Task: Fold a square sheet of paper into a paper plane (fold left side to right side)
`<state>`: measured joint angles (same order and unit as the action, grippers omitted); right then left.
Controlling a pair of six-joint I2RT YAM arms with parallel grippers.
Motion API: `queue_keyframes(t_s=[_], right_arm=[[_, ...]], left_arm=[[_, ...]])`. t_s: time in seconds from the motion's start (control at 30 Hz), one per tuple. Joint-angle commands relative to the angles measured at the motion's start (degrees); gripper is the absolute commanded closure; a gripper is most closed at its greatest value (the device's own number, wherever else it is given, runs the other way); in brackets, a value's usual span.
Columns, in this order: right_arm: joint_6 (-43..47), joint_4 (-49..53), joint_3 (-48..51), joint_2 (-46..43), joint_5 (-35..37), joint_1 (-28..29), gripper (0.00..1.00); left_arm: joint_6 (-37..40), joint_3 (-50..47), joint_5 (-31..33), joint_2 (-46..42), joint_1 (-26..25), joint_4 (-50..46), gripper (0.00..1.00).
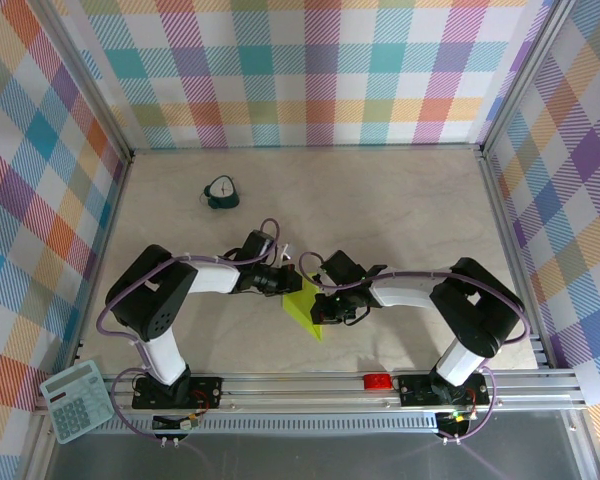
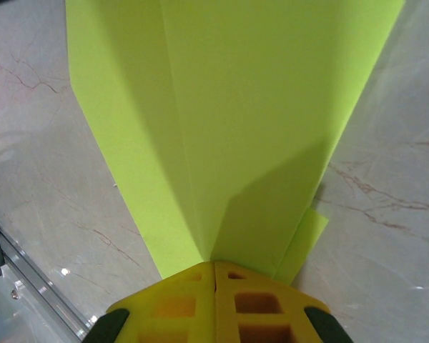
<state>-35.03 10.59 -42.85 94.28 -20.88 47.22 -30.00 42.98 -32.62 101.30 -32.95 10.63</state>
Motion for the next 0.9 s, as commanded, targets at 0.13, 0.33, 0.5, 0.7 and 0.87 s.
queue_keyframes(t_s=[0.13,0.33,0.5,0.7,0.87], right_arm=[[0.2,5.5,-0.4,-1.4,0.1,-0.3,1.0],[-4.0,-0.8,-0.8,-4.8,-2.6,-0.3,1.0],[-6.1,-5.6,-0.6,-3.8,-2.1,-0.3,1.0],[-7.4,-9.6,-2.0,0.4,0.3,-0.3,1.0],[-7.6,-11.1,-3.3,2.5,2.8,-0.3,1.0]], left_arm=[[1.9,-0.5,5.7,1.1,-0.8,-5.3,1.0],[1.7,-1.7,6.5,0.1,-1.4,-6.3,1.0],[2.0,-1.6,6.8,0.0,-1.5,-6.6,1.0],[2.0,-1.3,6.5,0.4,-1.7,-6.5,1.0],[2.0,-1.3,6.8,0.4,-1.7,-6.8,1.0]])
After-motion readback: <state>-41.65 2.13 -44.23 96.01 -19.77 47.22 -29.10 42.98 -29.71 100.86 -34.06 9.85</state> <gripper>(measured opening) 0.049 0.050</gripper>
